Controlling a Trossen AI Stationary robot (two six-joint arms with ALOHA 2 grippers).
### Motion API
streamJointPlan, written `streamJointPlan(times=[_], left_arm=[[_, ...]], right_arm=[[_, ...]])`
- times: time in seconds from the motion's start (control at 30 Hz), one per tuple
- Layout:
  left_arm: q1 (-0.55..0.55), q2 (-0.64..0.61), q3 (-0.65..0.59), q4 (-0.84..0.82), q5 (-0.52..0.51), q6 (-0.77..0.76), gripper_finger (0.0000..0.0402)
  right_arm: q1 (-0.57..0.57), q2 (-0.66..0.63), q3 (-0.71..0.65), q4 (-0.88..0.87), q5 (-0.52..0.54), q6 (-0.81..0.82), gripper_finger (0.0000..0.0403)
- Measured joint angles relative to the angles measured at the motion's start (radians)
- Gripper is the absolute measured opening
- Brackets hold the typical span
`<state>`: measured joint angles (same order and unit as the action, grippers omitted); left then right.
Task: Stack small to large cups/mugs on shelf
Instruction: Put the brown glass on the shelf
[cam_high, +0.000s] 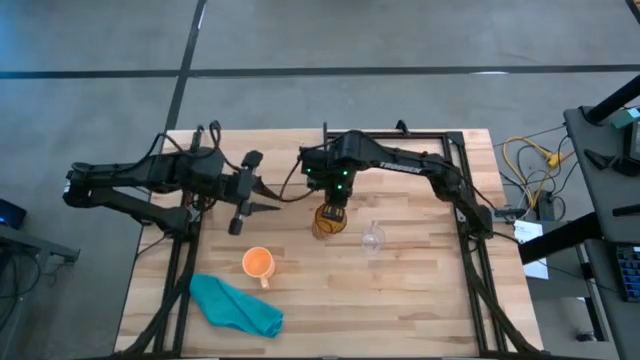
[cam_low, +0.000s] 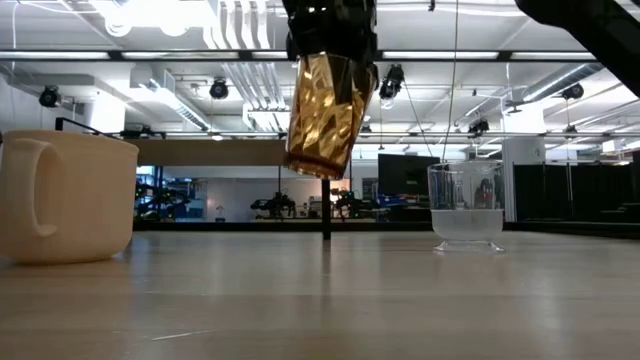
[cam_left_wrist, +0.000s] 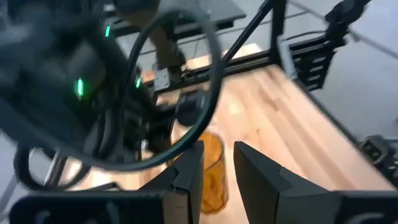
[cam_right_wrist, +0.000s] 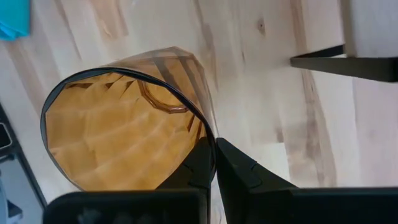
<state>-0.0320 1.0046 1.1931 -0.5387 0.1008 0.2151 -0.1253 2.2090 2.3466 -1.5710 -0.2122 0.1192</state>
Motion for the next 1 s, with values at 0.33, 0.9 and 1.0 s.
streamJointPlan(times=[0.33, 0.9, 1.0], left_arm=[[-0.046, -0.065, 0.087, -0.001, 0.073, -0.095, 0.0074], [-0.068, 0.069, 0.071, -0.031, 0.074, 0.008, 0.0074], [-0.068, 0.112, 0.070, -0.033, 0.074, 0.009, 0.0074]], right_arm=[[0.000, 0.006, 0.000, 0.000, 0.002, 0.005, 0.0009], [-0.002, 0.052, 0.000, 0.008, -0.001, 0.019, 0.0009], [-0.002, 0.066, 0.000, 0.017, -0.001, 0.035, 0.0009]])
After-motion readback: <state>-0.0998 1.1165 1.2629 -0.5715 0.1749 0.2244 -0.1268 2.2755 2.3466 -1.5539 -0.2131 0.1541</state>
